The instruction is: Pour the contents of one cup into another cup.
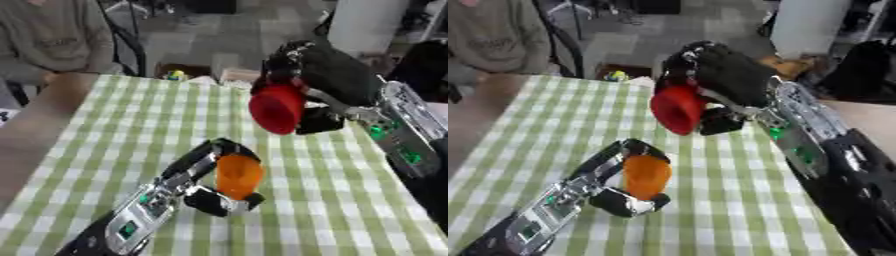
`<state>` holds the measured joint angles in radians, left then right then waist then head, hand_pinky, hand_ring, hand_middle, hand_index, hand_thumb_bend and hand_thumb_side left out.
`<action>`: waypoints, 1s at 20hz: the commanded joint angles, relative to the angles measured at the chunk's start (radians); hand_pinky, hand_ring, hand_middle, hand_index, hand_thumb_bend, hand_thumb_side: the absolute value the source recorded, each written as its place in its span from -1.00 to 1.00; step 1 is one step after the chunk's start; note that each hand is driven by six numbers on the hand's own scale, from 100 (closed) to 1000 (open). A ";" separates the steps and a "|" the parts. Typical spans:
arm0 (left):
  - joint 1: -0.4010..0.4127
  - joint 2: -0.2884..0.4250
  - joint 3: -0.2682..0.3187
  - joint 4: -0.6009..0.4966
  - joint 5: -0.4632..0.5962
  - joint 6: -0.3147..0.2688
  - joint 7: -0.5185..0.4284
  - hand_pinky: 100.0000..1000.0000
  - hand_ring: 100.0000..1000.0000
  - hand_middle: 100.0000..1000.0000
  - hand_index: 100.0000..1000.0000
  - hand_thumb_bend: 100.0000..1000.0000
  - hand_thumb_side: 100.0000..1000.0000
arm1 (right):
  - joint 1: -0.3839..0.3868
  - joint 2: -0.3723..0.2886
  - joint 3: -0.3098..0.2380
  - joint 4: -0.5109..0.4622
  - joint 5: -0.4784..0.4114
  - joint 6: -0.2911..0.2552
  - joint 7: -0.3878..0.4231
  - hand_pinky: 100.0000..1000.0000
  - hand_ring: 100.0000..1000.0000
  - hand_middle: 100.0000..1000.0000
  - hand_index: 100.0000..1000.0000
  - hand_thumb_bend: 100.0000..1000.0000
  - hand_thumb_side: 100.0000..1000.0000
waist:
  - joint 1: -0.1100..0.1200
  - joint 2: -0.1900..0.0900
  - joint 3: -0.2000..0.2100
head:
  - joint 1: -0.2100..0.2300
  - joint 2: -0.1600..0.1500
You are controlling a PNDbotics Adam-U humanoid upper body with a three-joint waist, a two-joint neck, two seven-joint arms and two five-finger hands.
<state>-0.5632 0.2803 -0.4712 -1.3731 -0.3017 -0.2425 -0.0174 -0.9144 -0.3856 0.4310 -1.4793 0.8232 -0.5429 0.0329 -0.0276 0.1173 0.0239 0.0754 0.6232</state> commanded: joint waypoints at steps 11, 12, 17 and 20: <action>-0.045 0.002 0.200 0.233 -0.204 -0.021 0.431 -0.19 -0.16 -0.37 0.35 0.97 -0.16 | 0.019 -0.037 -0.012 -0.075 -0.151 0.051 0.037 0.06 -0.28 -0.64 -0.25 -1.00 -1.00 | -0.007 -0.015 0.003 | -0.012 -0.010; -0.043 0.000 0.207 0.246 -0.230 -0.020 0.444 -0.16 -0.11 -0.30 0.38 1.00 -0.13 | 0.023 -0.037 -0.012 -0.077 -0.158 0.054 0.039 0.06 -0.28 -0.65 -0.25 -1.00 -1.00 | -0.008 -0.015 0.002 | -0.013 -0.011; -0.027 -0.004 0.234 0.277 -0.289 -0.020 0.484 -0.05 0.13 0.03 0.52 1.00 0.18 | 0.048 -0.035 -0.011 -0.067 -0.189 0.067 0.050 0.03 -0.32 -0.68 -0.27 -1.00 -1.00 | -0.010 -0.015 0.001 | -0.014 -0.014; -0.018 -0.001 0.245 0.261 -0.260 -0.021 0.490 -0.03 0.18 0.09 0.53 1.00 0.38 | 0.071 -0.027 -0.016 -0.033 -0.221 0.084 0.049 0.00 -0.36 -0.71 -0.30 -1.00 -0.99 | -0.008 -0.015 0.002 | -0.015 -0.015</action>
<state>-0.5686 0.2700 -0.2406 -1.0945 -0.5673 -0.2615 0.4648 -0.8291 -0.3990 0.4307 -1.5138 0.6199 -0.4661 0.0832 -0.0390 0.1173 0.0264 0.0620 0.6203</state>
